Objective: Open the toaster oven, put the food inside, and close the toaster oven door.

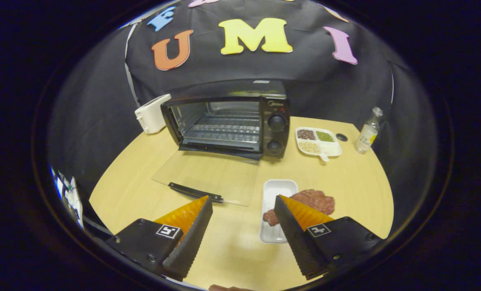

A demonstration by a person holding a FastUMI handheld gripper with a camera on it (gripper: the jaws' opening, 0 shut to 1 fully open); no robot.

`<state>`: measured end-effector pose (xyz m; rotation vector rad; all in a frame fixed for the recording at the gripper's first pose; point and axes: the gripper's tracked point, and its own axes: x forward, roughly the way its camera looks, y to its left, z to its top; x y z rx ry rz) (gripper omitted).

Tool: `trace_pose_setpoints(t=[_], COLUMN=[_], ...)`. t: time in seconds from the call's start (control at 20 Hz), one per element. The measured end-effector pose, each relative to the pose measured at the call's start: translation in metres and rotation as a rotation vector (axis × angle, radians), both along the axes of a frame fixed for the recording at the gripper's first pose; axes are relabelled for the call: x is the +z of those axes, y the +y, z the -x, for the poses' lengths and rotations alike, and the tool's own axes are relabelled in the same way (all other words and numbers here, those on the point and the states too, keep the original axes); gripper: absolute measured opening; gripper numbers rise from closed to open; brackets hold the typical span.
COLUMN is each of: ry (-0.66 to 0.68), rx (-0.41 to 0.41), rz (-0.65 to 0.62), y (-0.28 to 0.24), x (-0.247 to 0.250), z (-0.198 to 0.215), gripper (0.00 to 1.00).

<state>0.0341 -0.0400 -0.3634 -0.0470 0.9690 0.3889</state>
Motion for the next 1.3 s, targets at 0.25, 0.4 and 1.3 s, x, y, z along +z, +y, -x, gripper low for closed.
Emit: trace_pose_setpoints(t=[0.25,0.4,1.3], ry=[-0.011,0.012,0.154], rx=[-0.075,-0.117,-0.177], rz=[0.005,-0.062,-0.375], y=[-0.064,-0.085,-0.080], x=[0.002,-0.008,-0.017], z=[-0.017,-0.024,-0.004], gripper=[0.99,0.97,0.13])
